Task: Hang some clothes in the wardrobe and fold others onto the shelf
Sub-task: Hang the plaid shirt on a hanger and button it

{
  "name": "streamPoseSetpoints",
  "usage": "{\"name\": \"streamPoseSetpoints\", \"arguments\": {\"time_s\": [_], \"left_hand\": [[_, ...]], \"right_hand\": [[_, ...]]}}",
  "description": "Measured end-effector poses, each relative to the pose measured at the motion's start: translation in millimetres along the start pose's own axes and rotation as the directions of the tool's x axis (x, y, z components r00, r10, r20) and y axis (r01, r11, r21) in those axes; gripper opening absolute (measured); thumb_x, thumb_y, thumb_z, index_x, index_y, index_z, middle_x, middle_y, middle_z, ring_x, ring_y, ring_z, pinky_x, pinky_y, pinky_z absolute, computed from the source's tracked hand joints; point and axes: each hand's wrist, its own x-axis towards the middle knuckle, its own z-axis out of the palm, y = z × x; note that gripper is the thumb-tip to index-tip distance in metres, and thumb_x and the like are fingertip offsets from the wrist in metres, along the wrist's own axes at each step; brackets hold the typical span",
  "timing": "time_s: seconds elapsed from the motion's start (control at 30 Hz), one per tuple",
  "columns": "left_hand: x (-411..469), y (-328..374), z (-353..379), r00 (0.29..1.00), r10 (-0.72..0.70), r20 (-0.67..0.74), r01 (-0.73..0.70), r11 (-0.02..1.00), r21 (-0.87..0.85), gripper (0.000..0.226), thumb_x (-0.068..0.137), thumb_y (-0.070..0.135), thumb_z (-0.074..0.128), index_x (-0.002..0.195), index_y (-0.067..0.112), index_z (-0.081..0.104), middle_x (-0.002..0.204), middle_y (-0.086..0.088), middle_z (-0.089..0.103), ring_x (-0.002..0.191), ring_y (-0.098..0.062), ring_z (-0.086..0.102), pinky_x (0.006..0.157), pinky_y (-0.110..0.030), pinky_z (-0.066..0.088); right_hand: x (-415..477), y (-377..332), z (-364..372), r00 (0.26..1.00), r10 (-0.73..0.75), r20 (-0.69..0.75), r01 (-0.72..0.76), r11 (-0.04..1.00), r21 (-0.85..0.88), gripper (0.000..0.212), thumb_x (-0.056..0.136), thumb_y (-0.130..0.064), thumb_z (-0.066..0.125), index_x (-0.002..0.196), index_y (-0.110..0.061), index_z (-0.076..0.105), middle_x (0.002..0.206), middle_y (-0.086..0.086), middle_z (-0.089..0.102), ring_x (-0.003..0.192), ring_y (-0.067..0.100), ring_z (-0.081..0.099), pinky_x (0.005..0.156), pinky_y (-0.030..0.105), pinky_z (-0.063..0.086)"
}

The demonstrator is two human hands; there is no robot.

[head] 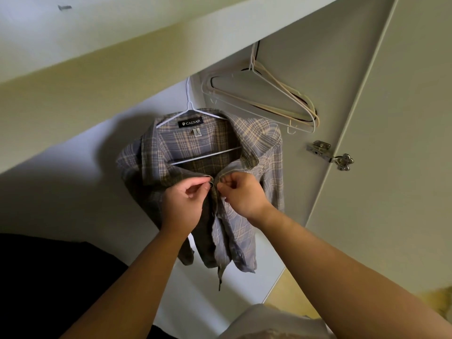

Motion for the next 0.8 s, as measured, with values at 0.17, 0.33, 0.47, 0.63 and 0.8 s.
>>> {"name": "streamPoseSetpoints", "arguments": {"time_s": [0.17, 0.33, 0.47, 0.63, 0.8], "left_hand": [[1.0, -1.4, 3.0, 0.999, 0.015, -0.043, -0.015, 1.0, 0.011, 0.015, 0.088, 0.01, 0.073, 0.1, 0.017, 0.078, 0.09, 0.012, 0.074, 0.087, 0.0, 0.07, 0.08, -0.011, 0.051], [1.0, 0.7, 5.9, 0.999, 0.02, -0.044, -0.019, 0.999, 0.027, 0.015, 0.087, 0.01, 0.074, 0.1, 0.016, 0.078, 0.089, 0.011, 0.074, 0.086, 0.001, 0.069, 0.079, -0.011, 0.052], [2.1, 2.1, 7.4, 0.999, 0.005, -0.035, -0.003, 0.999, 0.049, 0.015, 0.086, 0.011, 0.075, 0.099, 0.018, 0.078, 0.087, 0.016, 0.072, 0.084, 0.003, 0.068, 0.077, -0.01, 0.052], [2.6, 2.4, 7.1, 0.999, -0.045, -0.03, 0.046, 0.999, 0.021, 0.015, 0.085, 0.011, 0.076, 0.097, 0.019, 0.078, 0.084, 0.017, 0.073, 0.082, 0.003, 0.069, 0.074, -0.009, 0.051], [2.6, 1.6, 5.0, 0.998, -0.057, -0.001, 0.057, 0.998, -0.003, 0.017, 0.087, 0.008, 0.074, 0.101, 0.017, 0.078, 0.088, 0.015, 0.073, 0.086, 0.003, 0.069, 0.077, -0.009, 0.051]], "right_hand": [[1.4, -1.6, 0.5, 0.999, 0.026, 0.02, -0.026, 0.999, 0.032, 0.032, 0.095, -0.009, 0.063, 0.066, -0.022, 0.061, 0.052, -0.019, 0.059, 0.054, -0.007, 0.055, 0.064, 0.018, 0.049], [-0.6, -3.5, 0.1, 1.0, 0.011, 0.029, -0.012, 0.999, 0.039, 0.019, 0.094, -0.007, 0.064, 0.075, -0.008, 0.068, 0.064, -0.009, 0.062, 0.061, 0.003, 0.057, 0.072, 0.032, 0.056], [-1.5, -0.5, 0.8, 1.0, 0.008, 0.025, -0.009, 0.999, 0.037, 0.012, 0.092, 0.0, 0.06, 0.084, 0.004, 0.068, 0.072, 0.007, 0.066, 0.069, 0.019, 0.06, 0.077, 0.048, 0.056], [-1.9, 2.4, -1.6, 0.998, -0.032, 0.05, 0.033, 0.999, -0.016, 0.017, 0.094, 0.008, 0.052, 0.087, 0.003, 0.067, 0.075, 0.01, 0.07, 0.068, 0.015, 0.068, 0.075, 0.033, 0.06], [-2.2, 3.7, 0.0, 0.994, -0.108, 0.016, 0.109, 0.992, -0.068, 0.013, 0.09, 0.001, 0.061, 0.081, -0.005, 0.068, 0.071, 0.008, 0.074, 0.069, 0.021, 0.072, 0.076, 0.04, 0.061]]}}
